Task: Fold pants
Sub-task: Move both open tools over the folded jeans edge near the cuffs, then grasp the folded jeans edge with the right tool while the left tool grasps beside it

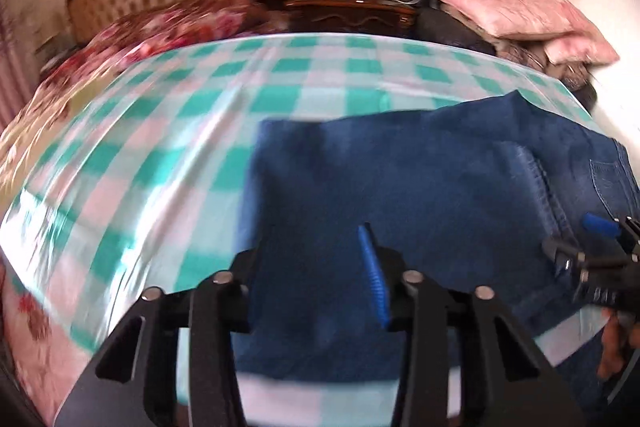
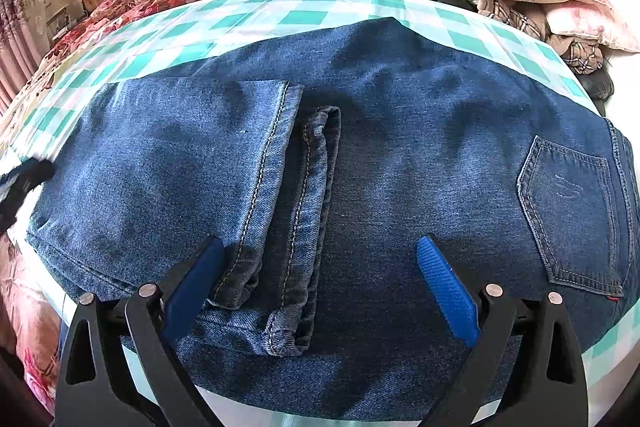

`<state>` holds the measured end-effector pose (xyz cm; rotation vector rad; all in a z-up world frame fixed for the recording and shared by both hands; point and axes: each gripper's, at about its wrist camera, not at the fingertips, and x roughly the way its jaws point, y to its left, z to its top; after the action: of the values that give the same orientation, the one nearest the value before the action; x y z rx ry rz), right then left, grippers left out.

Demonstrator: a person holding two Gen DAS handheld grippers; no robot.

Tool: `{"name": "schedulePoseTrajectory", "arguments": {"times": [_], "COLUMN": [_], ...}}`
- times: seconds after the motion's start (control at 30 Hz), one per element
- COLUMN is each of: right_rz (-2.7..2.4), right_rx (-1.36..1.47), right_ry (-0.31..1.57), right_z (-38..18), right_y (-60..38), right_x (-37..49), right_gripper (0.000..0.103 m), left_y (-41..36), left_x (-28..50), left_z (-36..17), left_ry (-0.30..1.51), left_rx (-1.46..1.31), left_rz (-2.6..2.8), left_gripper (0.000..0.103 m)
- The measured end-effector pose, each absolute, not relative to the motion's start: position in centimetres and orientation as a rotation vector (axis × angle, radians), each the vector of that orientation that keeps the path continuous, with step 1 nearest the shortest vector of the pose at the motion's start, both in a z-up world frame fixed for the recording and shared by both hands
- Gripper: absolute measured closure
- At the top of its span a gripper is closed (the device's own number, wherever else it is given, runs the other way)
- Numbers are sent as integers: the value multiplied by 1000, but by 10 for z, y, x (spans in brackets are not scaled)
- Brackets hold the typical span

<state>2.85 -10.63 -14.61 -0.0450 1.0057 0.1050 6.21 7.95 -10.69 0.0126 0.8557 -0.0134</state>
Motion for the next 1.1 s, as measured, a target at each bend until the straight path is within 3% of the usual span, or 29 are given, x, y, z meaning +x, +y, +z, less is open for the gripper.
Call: {"name": "schedulePoseTrajectory", "arguments": {"times": [0.27, 0.47, 0.57, 0.67, 0.77, 0.83, 0.93, 1.1], "right_rz": [114, 111, 95, 121, 153, 169, 176, 131], "right_rx": [-49, -43, -48, -9, -26, -52, -81, -130], "right_ry": [1009, 1033, 991, 972, 949, 947, 977, 1021], "right_z": [-147, -144, -128, -113, -102, -100, -110, -132], "right_y": [-107, -108, -109, -107, -94, -83, -70, -67], "right_x": [30, 31, 33, 46, 62, 75, 97, 116], "right_gripper": [8, 10, 29, 32, 44, 69, 89, 93], "left_y": [74, 90, 107, 135, 160, 172, 184, 186], "left_x": [155, 158, 139, 113, 83, 64, 38, 11], "left_z": [-131, -137, -126, -125, -128, -130, -135, -145], "left_ry": [987, 992, 955, 946, 945, 940, 942, 945], "left_rx": [31, -5, -104, -201, -279, -312, -359, -461], "left_rz": [-9, -26, -10, 58, 72, 71, 48, -42], "left_gripper": [64, 63, 62, 62, 62, 62, 64, 64]}}
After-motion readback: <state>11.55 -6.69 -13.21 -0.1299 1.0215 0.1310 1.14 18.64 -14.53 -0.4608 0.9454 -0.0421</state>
